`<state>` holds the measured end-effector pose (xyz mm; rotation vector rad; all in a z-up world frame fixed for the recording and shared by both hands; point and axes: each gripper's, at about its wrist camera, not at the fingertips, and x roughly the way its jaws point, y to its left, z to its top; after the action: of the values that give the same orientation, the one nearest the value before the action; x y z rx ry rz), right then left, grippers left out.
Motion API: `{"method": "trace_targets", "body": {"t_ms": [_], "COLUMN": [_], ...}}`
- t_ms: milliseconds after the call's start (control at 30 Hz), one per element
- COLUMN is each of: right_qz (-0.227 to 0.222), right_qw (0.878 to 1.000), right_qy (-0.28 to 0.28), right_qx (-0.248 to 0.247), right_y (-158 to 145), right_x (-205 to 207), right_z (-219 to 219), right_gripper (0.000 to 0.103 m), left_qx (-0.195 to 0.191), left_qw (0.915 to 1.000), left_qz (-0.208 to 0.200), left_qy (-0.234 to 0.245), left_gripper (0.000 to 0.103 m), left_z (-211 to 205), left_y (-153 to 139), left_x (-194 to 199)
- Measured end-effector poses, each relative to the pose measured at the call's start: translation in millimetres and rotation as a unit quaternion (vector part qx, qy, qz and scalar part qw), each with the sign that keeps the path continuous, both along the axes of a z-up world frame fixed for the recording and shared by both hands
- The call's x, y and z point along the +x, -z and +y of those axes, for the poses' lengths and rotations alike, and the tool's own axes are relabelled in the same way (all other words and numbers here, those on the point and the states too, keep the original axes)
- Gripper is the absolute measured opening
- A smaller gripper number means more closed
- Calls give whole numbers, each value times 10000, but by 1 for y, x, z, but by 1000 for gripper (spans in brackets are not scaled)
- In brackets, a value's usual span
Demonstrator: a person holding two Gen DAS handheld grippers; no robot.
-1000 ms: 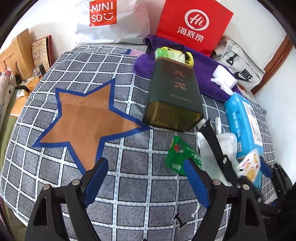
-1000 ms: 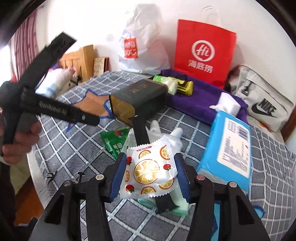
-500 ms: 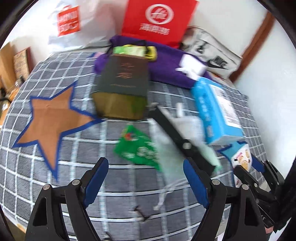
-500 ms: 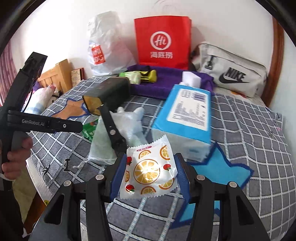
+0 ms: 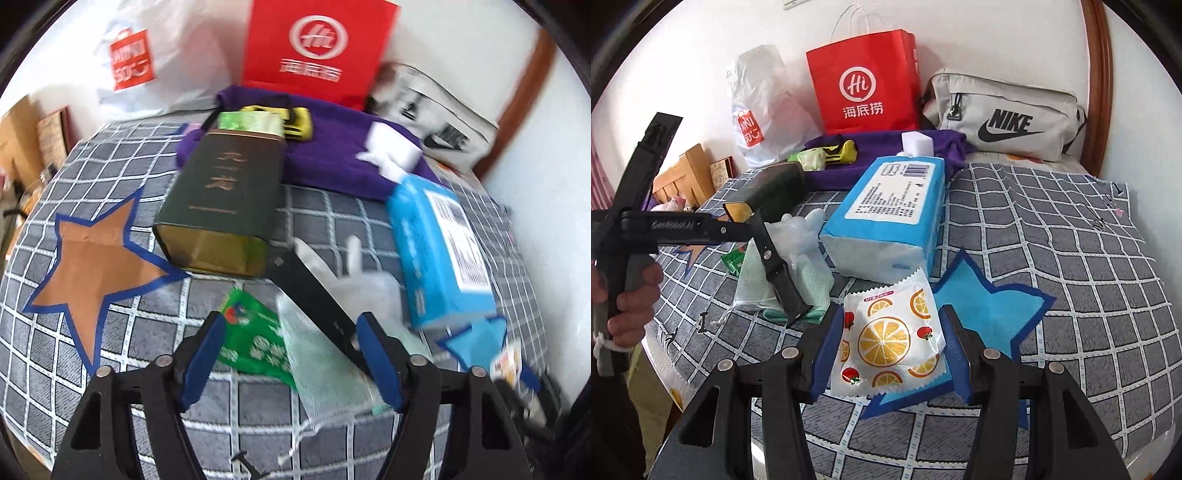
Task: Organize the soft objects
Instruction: 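Carry the orange-print packet onto the purple towel and open the right tool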
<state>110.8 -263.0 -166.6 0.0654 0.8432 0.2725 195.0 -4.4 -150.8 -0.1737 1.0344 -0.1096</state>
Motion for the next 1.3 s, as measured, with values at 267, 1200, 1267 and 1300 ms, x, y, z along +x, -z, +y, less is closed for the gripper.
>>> {"method": "trace_targets", "body": {"t_ms": [267,1200,1267,1300], "right_qz": [111,105,86,79], "right_qw": [9999,9996,9996,9995], "right_qy": [-11,-115,-83,-66], "right_qx": [102,-230,-271,-282], "right_y": [8,-2,-4,-5], "right_x": [6,-1,-2,-2], "right_z": [-6,20,19,19], "right_gripper": [52,52,52,52], "left_qx": [-375,-973,-1019,-1032], "left_qw": [9983,9902,9890,9886], "left_qz": [160,-455,-447,-452], "left_qy": [-416,-898,-973,-996], "left_gripper": [63,28,28,28], "left_z": [3,96,104,107], "left_y": [12,-37,-37,-37], "left_x": [26,-30,-34,-36]}}
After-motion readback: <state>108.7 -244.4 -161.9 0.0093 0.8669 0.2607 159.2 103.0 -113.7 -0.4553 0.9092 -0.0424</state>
